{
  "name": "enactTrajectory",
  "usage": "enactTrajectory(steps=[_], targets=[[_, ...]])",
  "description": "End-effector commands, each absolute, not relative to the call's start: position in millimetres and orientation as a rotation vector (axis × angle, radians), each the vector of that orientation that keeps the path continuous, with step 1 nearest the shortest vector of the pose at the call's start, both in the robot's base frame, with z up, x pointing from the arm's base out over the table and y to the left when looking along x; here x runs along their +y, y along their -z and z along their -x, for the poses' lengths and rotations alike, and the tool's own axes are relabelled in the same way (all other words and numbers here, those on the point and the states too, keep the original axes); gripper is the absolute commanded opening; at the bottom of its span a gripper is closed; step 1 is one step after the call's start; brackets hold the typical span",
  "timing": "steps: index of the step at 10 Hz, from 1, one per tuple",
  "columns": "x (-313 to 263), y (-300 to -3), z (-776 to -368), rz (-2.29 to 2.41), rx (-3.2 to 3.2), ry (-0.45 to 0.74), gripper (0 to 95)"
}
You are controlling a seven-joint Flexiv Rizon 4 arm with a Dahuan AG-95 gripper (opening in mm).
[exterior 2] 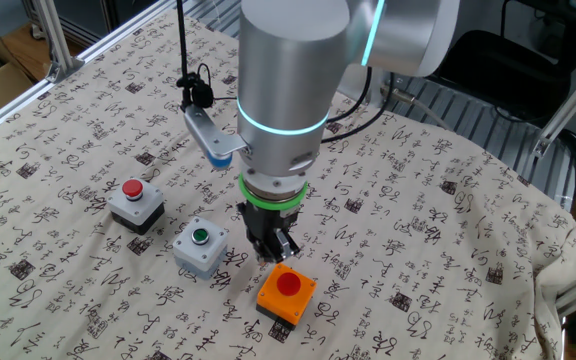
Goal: Press three buttons from left to right in sequence
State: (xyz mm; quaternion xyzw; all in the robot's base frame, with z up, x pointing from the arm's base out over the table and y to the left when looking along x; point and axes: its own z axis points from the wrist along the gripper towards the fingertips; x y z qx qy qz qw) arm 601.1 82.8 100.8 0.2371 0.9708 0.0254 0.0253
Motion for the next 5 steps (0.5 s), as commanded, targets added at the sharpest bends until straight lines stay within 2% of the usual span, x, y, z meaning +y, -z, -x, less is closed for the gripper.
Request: enactTrajectory(steps=[1,5], targets=[[83.7,-99.8,-600.9,-0.732,3.004,-0.076,0.0],[83.7,-99.8,-600.9,-0.74,3.003,-0.061,0.0]])
